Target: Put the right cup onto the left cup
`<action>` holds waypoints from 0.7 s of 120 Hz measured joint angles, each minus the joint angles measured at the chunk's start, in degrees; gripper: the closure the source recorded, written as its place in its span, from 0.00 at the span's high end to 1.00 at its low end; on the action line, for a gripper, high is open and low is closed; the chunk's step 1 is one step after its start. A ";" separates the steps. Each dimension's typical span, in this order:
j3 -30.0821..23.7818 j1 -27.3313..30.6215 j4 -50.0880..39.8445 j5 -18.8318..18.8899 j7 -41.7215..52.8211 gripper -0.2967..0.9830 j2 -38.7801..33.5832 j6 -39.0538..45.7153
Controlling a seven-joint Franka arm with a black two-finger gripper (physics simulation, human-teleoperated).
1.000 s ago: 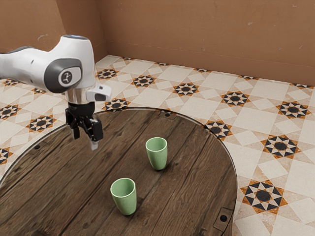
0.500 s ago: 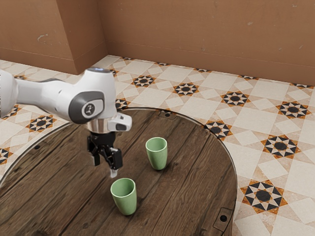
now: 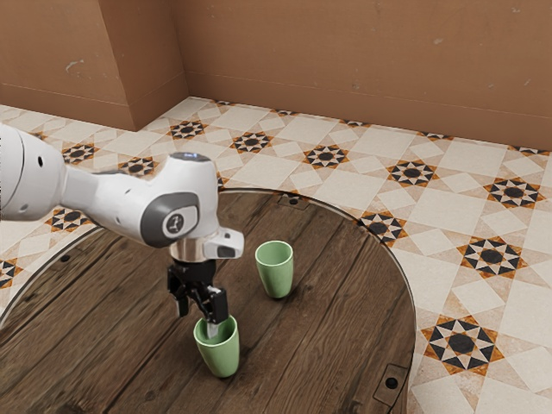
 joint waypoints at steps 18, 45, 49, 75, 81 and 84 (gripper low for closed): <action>-0.54 -1.02 0.00 0.08 -0.02 0.52 0.18 1.28; -1.34 -1.11 0.58 0.35 0.00 0.25 -0.19 2.14; -1.53 -1.27 0.65 0.36 -0.01 0.23 -0.24 2.29; -2.61 -1.51 0.74 0.41 -0.16 0.18 -1.18 2.90; -2.63 -1.43 1.44 0.45 -0.23 0.17 -1.46 2.96; -2.64 -1.35 2.29 0.46 -0.26 0.17 -1.74 2.90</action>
